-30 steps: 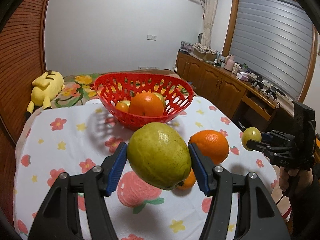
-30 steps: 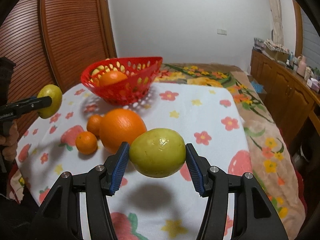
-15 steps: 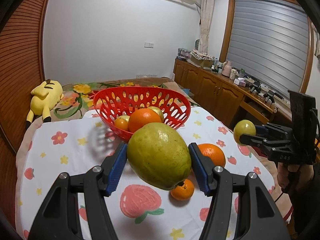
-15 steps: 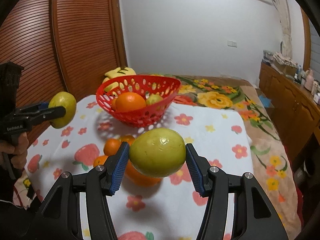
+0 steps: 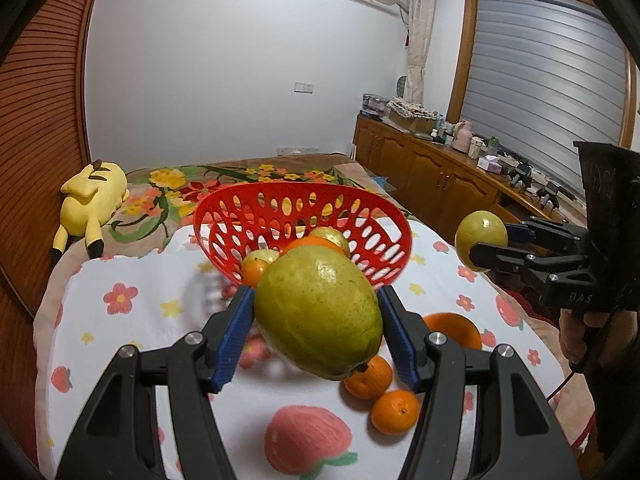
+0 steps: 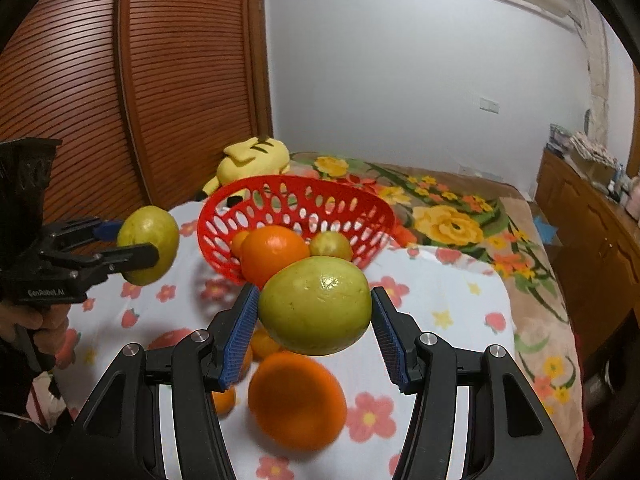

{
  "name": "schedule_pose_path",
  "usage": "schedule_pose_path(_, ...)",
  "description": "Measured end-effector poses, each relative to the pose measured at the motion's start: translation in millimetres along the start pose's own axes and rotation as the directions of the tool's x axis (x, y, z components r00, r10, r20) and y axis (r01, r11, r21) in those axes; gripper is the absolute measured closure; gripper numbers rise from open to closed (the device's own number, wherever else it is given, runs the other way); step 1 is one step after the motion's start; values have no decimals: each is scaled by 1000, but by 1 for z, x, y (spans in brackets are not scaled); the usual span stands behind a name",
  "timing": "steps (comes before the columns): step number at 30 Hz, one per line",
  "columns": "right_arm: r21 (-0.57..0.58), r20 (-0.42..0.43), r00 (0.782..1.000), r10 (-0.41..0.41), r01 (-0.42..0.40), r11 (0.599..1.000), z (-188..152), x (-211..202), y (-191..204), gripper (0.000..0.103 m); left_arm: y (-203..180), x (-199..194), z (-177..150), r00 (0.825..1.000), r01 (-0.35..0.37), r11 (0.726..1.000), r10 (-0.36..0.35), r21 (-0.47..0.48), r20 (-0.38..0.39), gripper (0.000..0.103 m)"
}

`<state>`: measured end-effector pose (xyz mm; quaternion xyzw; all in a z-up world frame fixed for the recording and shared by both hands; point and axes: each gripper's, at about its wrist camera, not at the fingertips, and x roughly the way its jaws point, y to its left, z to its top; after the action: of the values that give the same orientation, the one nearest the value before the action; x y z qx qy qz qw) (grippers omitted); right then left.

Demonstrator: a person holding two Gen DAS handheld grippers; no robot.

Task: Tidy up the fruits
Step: 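Carry the pomelo and the green apple over the red basket with both grippers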

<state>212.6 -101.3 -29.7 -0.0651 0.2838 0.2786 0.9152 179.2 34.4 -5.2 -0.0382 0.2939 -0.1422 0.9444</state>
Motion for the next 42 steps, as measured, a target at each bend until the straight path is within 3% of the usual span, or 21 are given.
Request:
schedule_pose_path(13, -69, -65, 998, 25, -29, 997, 27, 57, 0, 45, 24, 37, 19, 999, -21, 1000, 21, -13, -31, 42)
schedule_pose_path(29, -135, -191, 981, 22, -48, 990, 27, 108, -4, 45, 43, 74, 36, 997, -32, 999, 31, -13, -70, 42)
schedule_pose_path(42, -96, -146, 988, 42, -56, 994, 38, 101, -14, 44, 46, 106, 58, 992, -41, 999, 43, 17, -123, 41)
